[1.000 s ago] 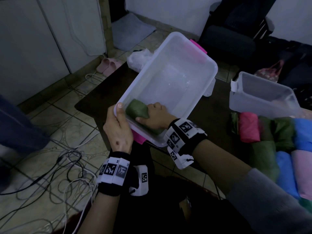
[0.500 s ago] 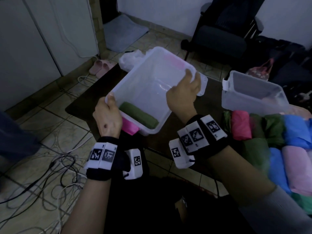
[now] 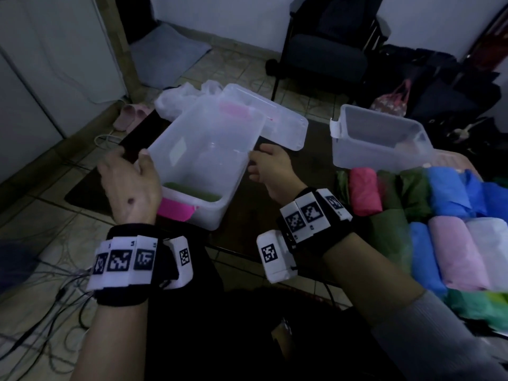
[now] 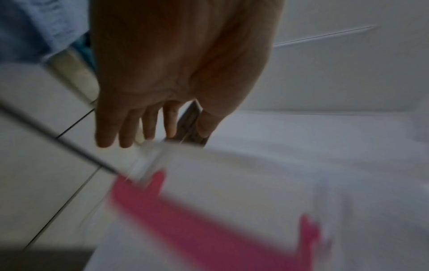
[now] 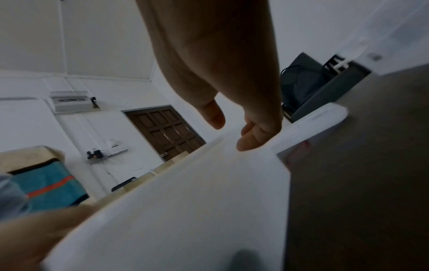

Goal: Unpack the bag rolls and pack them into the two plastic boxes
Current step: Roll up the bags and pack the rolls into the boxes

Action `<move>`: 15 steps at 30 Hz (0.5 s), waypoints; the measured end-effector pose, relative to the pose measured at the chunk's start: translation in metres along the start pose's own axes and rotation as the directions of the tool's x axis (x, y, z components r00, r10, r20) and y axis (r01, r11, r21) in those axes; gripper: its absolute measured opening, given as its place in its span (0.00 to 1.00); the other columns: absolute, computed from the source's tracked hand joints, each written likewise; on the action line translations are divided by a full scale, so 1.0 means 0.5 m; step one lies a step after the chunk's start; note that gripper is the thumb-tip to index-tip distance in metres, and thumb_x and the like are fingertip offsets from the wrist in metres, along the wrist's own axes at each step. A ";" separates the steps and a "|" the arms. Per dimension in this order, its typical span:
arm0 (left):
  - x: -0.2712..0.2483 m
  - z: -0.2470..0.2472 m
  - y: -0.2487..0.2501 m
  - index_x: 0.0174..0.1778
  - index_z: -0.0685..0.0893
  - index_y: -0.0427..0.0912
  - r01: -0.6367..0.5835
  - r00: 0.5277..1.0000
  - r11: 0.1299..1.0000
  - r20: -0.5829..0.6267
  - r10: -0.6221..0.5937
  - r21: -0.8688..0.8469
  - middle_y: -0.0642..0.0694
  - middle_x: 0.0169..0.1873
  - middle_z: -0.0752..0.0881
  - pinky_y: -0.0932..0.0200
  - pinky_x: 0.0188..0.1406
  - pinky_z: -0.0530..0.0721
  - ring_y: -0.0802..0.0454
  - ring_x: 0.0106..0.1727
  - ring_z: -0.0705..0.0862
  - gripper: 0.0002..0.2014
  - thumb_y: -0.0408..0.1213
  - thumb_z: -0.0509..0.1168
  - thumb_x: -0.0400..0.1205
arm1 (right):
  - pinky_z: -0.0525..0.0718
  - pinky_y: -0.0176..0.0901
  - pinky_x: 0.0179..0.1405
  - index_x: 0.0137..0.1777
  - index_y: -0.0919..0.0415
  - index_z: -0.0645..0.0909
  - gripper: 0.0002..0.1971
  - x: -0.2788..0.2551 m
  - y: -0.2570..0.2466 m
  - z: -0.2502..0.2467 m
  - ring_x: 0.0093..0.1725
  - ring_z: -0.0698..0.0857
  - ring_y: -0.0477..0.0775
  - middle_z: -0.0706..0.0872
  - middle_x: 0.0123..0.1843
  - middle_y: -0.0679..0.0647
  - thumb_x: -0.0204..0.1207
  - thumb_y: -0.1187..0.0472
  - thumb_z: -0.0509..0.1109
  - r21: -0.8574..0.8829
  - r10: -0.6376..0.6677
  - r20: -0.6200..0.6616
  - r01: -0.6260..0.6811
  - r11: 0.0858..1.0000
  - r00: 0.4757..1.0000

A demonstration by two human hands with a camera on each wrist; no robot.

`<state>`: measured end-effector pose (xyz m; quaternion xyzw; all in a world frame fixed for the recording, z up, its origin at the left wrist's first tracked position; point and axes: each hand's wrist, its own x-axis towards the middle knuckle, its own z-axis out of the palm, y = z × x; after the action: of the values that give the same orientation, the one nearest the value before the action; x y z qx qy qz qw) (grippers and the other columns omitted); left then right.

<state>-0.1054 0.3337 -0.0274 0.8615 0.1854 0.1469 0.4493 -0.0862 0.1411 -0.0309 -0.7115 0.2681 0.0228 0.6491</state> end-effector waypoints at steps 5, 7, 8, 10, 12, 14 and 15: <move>-0.089 -0.012 0.130 0.67 0.77 0.41 -0.452 0.889 0.886 0.024 0.456 -0.100 0.44 0.64 0.80 0.63 0.62 0.71 0.51 0.66 0.77 0.16 0.40 0.57 0.84 | 0.84 0.48 0.60 0.71 0.57 0.72 0.21 0.037 0.015 -0.129 0.58 0.82 0.53 0.79 0.65 0.57 0.78 0.65 0.66 -0.186 -0.031 -0.218 -0.010 0.983 0.976; -0.140 0.010 0.186 0.68 0.76 0.45 -0.467 0.848 0.868 0.195 0.493 -0.167 0.50 0.65 0.79 0.67 0.60 0.70 0.57 0.66 0.76 0.16 0.41 0.57 0.85 | 0.81 0.52 0.65 0.70 0.61 0.73 0.20 0.041 0.017 -0.190 0.64 0.81 0.56 0.79 0.67 0.59 0.78 0.66 0.65 -0.361 -0.093 -0.270 -0.011 0.932 0.958; -0.165 0.030 0.206 0.70 0.73 0.47 -0.445 0.821 0.870 0.292 0.491 -0.211 0.52 0.67 0.77 0.67 0.60 0.69 0.59 0.67 0.75 0.17 0.42 0.58 0.85 | 0.79 0.51 0.67 0.70 0.63 0.73 0.20 0.045 0.020 -0.222 0.66 0.79 0.58 0.78 0.68 0.60 0.78 0.66 0.65 -0.446 -0.119 -0.300 -0.029 0.894 0.946; -0.207 0.085 0.234 0.75 0.65 0.48 -0.360 0.742 0.894 0.498 0.449 -0.268 0.53 0.73 0.72 0.68 0.62 0.66 0.58 0.72 0.71 0.23 0.44 0.60 0.84 | 0.74 0.52 0.68 0.69 0.66 0.71 0.20 0.052 0.030 -0.287 0.70 0.75 0.63 0.75 0.70 0.65 0.78 0.64 0.65 -0.595 -0.139 -0.364 -0.115 0.796 0.921; -0.226 0.148 0.247 0.78 0.60 0.46 -0.329 0.634 0.923 0.678 0.372 -0.199 0.49 0.76 0.67 0.64 0.65 0.65 0.53 0.75 0.68 0.28 0.46 0.60 0.84 | 0.70 0.54 0.69 0.69 0.68 0.69 0.21 0.062 0.049 -0.336 0.71 0.70 0.69 0.70 0.71 0.69 0.78 0.60 0.65 -0.647 -0.127 -0.440 -0.216 0.731 0.889; -0.226 0.213 0.248 0.80 0.58 0.43 -0.372 0.549 0.926 0.790 0.272 -0.060 0.44 0.78 0.64 0.55 0.71 0.66 0.47 0.77 0.65 0.30 0.46 0.61 0.83 | 0.69 0.54 0.70 0.69 0.70 0.68 0.22 0.070 0.068 -0.370 0.71 0.70 0.69 0.69 0.72 0.71 0.79 0.58 0.63 -0.661 -0.126 -0.513 -0.297 0.689 0.849; -0.223 0.245 0.245 0.80 0.58 0.42 -0.414 0.527 0.910 0.818 0.231 0.009 0.42 0.78 0.63 0.51 0.73 0.66 0.44 0.78 0.64 0.31 0.46 0.61 0.83 | 0.69 0.53 0.70 0.70 0.70 0.68 0.22 0.071 0.078 -0.382 0.72 0.70 0.69 0.70 0.72 0.71 0.80 0.58 0.62 -0.677 -0.112 -0.520 -0.328 0.659 0.847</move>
<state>-0.1298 0.1307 -0.0032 0.8939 -0.1862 -0.1949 0.3583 -0.1320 -0.0508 -0.0500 -0.8735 0.4431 -0.0223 0.2006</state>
